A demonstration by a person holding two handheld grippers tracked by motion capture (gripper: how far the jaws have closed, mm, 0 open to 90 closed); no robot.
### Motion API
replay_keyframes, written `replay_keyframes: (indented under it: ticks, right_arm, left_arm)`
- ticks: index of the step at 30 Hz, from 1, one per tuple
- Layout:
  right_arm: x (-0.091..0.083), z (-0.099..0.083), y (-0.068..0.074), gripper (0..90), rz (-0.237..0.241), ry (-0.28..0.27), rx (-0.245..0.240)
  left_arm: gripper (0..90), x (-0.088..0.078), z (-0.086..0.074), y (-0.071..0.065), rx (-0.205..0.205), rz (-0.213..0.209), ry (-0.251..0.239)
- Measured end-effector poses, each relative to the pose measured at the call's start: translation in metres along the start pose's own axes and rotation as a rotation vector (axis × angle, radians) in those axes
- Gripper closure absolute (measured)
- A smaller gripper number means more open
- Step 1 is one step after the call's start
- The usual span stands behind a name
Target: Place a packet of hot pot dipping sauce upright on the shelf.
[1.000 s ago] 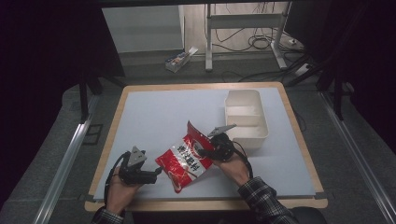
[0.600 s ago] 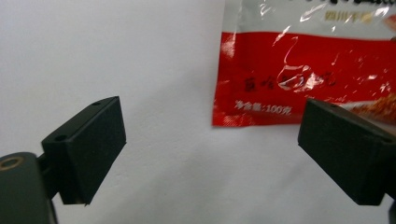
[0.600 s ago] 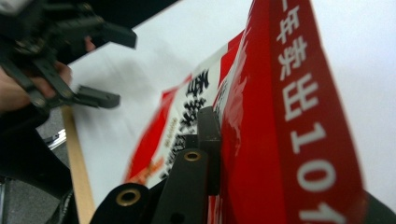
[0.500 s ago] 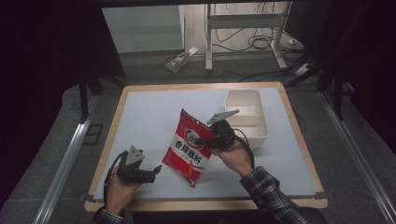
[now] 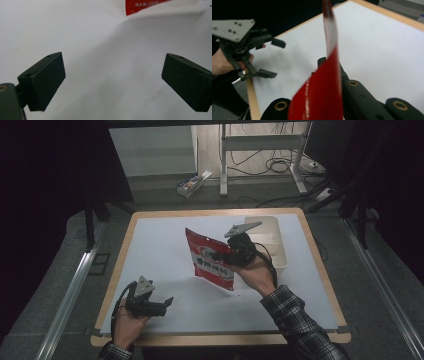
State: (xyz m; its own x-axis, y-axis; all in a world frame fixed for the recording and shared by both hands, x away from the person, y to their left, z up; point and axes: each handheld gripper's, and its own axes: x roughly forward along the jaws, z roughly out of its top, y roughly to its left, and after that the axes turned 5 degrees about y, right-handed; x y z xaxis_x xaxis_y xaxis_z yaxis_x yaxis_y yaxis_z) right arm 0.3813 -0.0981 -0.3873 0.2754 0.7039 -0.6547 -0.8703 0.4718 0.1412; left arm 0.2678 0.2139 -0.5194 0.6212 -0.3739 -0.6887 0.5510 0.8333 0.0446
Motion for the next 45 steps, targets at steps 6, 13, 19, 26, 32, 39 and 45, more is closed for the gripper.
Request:
replay_keyframes:
  ticks: [6, 13, 19, 26, 32, 39, 45]
  right_arm:
    - [-0.013, 0.011, -0.016, 88.8, -0.026, -0.03, 0.018]
    - [-0.023, 0.021, -0.027, 88.8, -0.044, -0.05, 0.023]
    - [-0.031, 0.03, -0.035, 88.7, -0.053, -0.069, 0.027]
    - [-0.039, 0.038, -0.046, 88.7, -0.071, -0.085, 0.037]
    - [-0.046, 0.044, -0.059, 88.8, -0.097, -0.097, 0.052]
    - [-0.054, 0.046, -0.076, 88.8, -0.138, -0.113, 0.074]
    - [-0.06, 0.047, -0.091, 88.7, -0.173, -0.126, 0.097]
  left_arm:
    - [4.6, 0.001, 0.0, 0.0, -0.006, -0.011, 0.0]
    - [4.1, 0.002, 0.0, 0.001, -0.015, -0.036, 0.001]
    - [2.4, 0.005, -0.001, 0.002, -0.02, -0.059, 0.005]
    - [1.8, 0.008, -0.001, 0.0, -0.004, -0.054, 0.021]
    - [1.6, 0.008, -0.001, 0.001, -0.004, -0.049, 0.023]
    - [1.3, 0.008, -0.001, 0.0, -0.01, -0.047, 0.029]
    - [1.4, 0.007, 0.0, 0.0, -0.015, -0.055, 0.023]
